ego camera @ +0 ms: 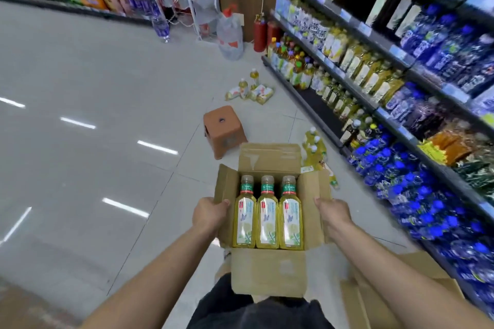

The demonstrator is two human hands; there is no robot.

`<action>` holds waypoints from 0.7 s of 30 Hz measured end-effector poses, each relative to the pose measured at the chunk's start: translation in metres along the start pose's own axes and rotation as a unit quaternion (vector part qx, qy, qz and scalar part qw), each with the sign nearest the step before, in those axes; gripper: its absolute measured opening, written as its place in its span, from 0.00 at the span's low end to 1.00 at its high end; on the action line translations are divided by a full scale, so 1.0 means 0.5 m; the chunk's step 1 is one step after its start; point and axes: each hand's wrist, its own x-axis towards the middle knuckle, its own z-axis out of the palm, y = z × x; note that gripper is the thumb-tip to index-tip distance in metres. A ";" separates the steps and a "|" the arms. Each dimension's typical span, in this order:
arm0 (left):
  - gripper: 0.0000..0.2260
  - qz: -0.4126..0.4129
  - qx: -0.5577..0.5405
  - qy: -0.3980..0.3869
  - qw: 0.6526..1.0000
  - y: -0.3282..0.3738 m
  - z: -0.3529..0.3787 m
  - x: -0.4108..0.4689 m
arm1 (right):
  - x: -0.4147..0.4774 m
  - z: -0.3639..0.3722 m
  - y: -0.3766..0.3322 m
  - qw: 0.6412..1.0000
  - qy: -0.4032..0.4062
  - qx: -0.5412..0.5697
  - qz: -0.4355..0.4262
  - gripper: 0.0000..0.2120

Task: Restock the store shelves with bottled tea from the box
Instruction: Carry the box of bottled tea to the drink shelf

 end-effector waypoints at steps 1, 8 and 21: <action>0.11 0.008 0.004 -0.011 1.000 0.046 -0.007 0.058 | 0.014 0.017 -0.054 1.000 0.010 0.018 0.001 0.14; 0.10 0.047 0.062 -0.058 0.995 0.396 -0.020 0.377 | 0.173 0.112 -0.370 0.995 0.054 0.080 0.033 0.15; 0.10 0.113 0.156 -0.106 0.975 1.011 0.119 0.797 | 0.616 0.146 -0.861 0.984 0.119 0.116 0.068 0.13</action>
